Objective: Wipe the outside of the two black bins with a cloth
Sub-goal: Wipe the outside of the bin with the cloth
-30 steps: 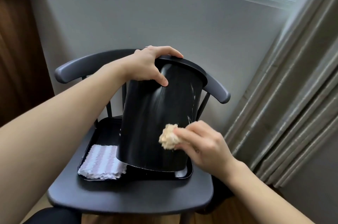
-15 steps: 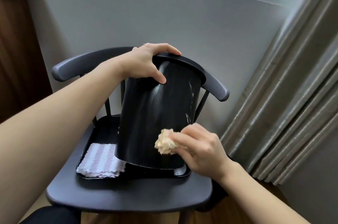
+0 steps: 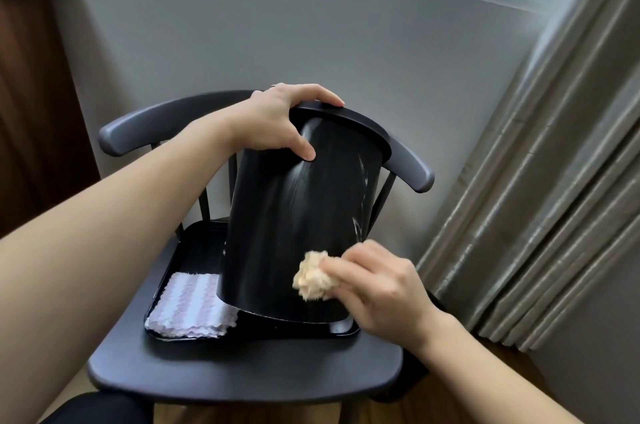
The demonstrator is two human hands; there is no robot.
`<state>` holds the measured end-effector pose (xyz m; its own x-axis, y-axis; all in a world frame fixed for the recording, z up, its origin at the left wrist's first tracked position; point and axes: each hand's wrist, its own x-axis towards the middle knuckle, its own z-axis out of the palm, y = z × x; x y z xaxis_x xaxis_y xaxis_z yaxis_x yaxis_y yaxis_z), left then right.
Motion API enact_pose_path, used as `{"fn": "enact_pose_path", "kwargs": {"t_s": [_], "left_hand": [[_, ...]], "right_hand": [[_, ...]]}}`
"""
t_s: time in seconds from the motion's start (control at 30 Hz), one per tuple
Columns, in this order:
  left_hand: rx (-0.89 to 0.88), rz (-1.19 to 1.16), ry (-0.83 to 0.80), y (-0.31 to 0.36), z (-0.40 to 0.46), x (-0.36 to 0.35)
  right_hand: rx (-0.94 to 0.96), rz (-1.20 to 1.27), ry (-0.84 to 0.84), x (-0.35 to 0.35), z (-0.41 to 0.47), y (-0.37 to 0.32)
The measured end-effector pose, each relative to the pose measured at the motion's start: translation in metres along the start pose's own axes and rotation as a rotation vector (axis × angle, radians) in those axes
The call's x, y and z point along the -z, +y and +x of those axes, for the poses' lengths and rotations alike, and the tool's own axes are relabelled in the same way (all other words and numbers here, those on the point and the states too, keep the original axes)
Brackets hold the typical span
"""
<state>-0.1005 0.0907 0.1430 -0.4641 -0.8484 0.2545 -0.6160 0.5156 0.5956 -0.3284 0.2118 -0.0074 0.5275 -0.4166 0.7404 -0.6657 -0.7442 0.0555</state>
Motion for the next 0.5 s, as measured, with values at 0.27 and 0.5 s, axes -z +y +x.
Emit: {"fn": "enact_pose_path", "kwargs": {"t_s": [0.27, 0.5], "left_hand": [[0.011, 0.02, 0.013, 0.002, 0.0, 0.0], [0.012, -0.003, 0.012, 0.0, 0.002, -0.001]], "right_hand": [[-0.152, 0.052, 0.069, 0.0, 0.013, -0.003], [0.009, 0.016, -0.092, 0.0, -0.009, -0.009]]}}
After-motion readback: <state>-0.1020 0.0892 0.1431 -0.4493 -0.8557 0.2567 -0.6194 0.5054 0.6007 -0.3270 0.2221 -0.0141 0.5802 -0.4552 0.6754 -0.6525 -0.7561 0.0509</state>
